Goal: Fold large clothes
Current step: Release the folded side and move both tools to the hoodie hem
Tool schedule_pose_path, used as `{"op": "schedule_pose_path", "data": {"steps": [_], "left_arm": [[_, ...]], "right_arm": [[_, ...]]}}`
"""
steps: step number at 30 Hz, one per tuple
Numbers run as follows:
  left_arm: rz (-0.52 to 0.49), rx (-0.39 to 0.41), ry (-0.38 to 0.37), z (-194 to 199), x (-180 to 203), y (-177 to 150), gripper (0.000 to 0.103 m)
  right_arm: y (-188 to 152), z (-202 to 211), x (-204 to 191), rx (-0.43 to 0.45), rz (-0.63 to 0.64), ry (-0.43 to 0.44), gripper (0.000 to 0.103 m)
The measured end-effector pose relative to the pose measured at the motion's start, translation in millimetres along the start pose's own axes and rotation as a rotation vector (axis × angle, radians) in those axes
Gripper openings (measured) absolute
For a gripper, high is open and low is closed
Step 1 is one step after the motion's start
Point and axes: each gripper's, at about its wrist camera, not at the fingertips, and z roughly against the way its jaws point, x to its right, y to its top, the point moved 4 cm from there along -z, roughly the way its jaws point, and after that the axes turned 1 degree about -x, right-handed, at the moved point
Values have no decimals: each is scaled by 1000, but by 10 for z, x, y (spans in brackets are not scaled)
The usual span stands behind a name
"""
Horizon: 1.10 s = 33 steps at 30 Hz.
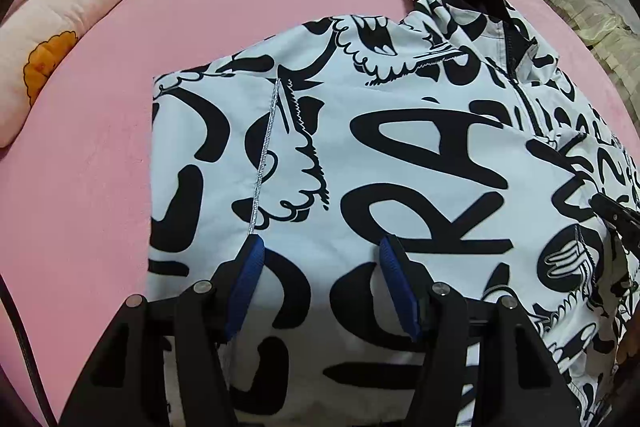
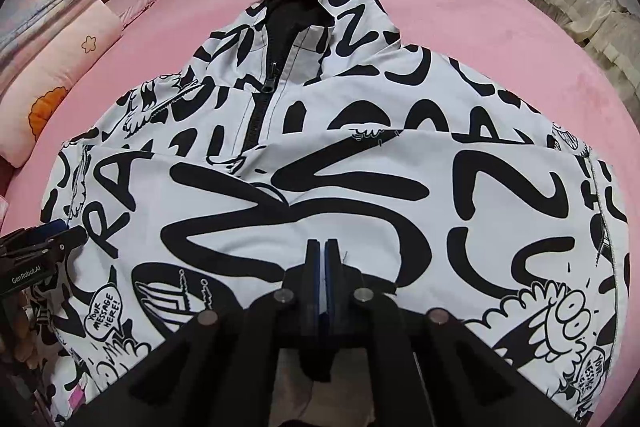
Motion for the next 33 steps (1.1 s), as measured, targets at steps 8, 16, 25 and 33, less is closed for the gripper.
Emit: {"op": "schedule_pose_path", "data": {"steps": [8,16,25,33], "left_arm": [[-8,46,-26,483,84,-80,59],[29,129,-93,1336,153,-516,59],[9,239,-35,2275,205,-1187,63],[3,318,-23,2831,99,-1829,69]], "right_arm": [[-126,304,56,10,-14,16,2],[-533,1130,217,95,-63,75,2],[-1236,2366,368,253,-38,43,7],[-1846,3188,388,428,52,-67,57]]}}
